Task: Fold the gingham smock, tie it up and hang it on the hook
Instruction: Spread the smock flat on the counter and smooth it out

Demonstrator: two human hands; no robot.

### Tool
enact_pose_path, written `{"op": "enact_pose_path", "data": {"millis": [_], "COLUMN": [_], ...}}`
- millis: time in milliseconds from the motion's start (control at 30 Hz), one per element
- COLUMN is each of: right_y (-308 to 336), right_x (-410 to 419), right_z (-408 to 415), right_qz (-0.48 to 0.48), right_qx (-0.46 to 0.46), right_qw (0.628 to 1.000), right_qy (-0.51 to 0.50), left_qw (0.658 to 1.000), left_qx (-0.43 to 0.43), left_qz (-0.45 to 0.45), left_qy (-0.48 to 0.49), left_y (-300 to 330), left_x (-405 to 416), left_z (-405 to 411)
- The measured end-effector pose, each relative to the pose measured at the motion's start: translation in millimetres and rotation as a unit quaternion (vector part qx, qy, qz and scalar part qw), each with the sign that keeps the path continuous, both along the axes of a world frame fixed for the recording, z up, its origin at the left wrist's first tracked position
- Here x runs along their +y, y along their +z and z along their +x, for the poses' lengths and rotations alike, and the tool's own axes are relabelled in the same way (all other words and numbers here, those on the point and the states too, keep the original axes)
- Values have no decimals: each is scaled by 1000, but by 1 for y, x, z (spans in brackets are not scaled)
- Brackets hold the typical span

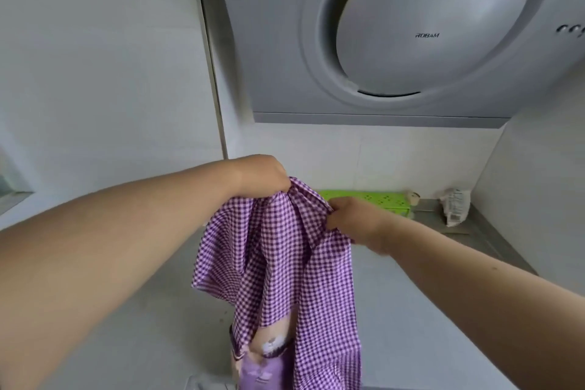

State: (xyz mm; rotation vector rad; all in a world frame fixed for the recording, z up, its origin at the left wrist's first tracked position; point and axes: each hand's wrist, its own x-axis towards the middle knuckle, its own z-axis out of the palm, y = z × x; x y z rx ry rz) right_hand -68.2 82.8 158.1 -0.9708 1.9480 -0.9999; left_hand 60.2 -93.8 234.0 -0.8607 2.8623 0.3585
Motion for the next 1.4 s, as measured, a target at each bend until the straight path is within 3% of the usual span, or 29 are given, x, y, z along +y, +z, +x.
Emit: {"op": "enact_pose_path", "data": {"millis": [133, 267, 400, 500, 567, 667, 733, 833, 900, 1000, 1100, 1200, 1400], "right_y": [-18, -21, -24, -37, -51, -75, -90, -107, -116, -118, -116, -122, -134], "right_x": [-15, -19, -15, -10, -3, 12, 27, 53, 68, 93, 121, 148, 185], "right_z": [19, 40, 41, 34, 24, 9, -3, -28, -49, -78, -105, -139, -195], "right_qz": [-1, -7, 4, 41, 105, 221, 269, 275, 268, 248, 289, 331, 366], "right_qx": [-107, -164, -268, -270, -237, -70, -41, -3, 84, 209, 272, 280, 165], "right_qw": [994, 982, 943, 926, 930, 937, 934, 953, 959, 945, 916, 900, 915], "right_qy": [14, 96, 196, 260, 260, 262, 233, 125, 39, -41, -50, -49, -36], "left_qw": [999, 993, 990, 990, 990, 990, 991, 990, 990, 991, 991, 989, 982], "left_qx": [-36, -46, -52, -63, -65, -69, -77, -98, -106, -106, -113, -127, -146], "left_qz": [-30, -76, -71, -67, -65, -72, -74, -78, -78, -72, -66, -68, -82], "left_qy": [19, 79, 109, 107, 105, 96, 86, 59, 43, 23, -6, -39, -82], "left_y": [2, 7, 2, -7, -17, -29, -38, -51, -60, -74, -91, -110, -147], "left_x": [-25, -54, -73, -73, -73, -74, -73, -66, -59, -48, -38, -26, -1], "left_z": [29, 65, 86, 87, 82, 73, 63, 44, 29, 2, -31, -71, -146]}}
